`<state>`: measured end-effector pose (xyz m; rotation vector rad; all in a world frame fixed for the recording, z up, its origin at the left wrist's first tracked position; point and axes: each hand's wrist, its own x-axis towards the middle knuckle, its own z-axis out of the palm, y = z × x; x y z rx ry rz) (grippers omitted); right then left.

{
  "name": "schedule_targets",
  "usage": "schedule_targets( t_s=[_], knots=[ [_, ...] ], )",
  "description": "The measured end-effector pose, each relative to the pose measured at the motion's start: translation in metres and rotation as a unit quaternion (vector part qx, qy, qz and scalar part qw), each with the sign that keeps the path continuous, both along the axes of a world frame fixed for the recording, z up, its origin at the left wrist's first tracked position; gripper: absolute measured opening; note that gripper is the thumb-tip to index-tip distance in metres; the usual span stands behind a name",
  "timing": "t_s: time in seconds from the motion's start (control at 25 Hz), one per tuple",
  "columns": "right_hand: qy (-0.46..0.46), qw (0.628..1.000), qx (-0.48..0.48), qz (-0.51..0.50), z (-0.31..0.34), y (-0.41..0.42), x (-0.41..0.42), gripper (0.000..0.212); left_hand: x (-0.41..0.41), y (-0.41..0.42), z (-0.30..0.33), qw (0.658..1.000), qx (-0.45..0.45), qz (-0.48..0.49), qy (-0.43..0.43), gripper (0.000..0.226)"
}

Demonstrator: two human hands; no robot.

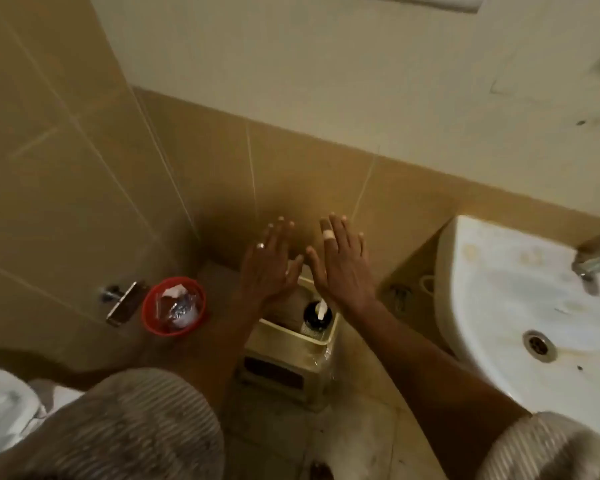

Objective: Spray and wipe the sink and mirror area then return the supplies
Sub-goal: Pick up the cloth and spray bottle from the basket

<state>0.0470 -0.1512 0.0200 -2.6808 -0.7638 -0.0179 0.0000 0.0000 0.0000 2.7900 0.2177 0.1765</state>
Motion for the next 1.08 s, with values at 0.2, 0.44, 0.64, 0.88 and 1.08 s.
schedule_targets(
  t_s=[0.2,0.44,0.64,0.88,1.08],
  knots=[
    [0.111,0.987,0.029,-0.11,-0.118,-0.053,-0.015,0.054,-0.003,-0.025,-0.126,0.998,-0.011,-0.038,0.042,0.042],
    [0.126,0.987,-0.025,-0.094,-0.203,-0.069,-0.015,0.058,0.028,-0.019,-0.22,0.952,0.116,-0.071,0.274,0.063],
    [0.138,0.985,0.033,-0.098,-0.225,-0.029,0.003,0.075,0.032,-0.036,-0.238,0.966,0.073,0.015,0.247,0.077],
    [0.159,0.977,0.069,-0.121,-0.234,-0.015,0.018,0.052,0.047,-0.048,-0.254,0.959,0.085,0.088,0.254,0.073],
    [0.205,0.962,0.134,-0.12,-0.233,-0.015,0.026,0.039,0.054,-0.03,-0.246,0.967,0.045,0.063,0.244,0.058]
  ],
)
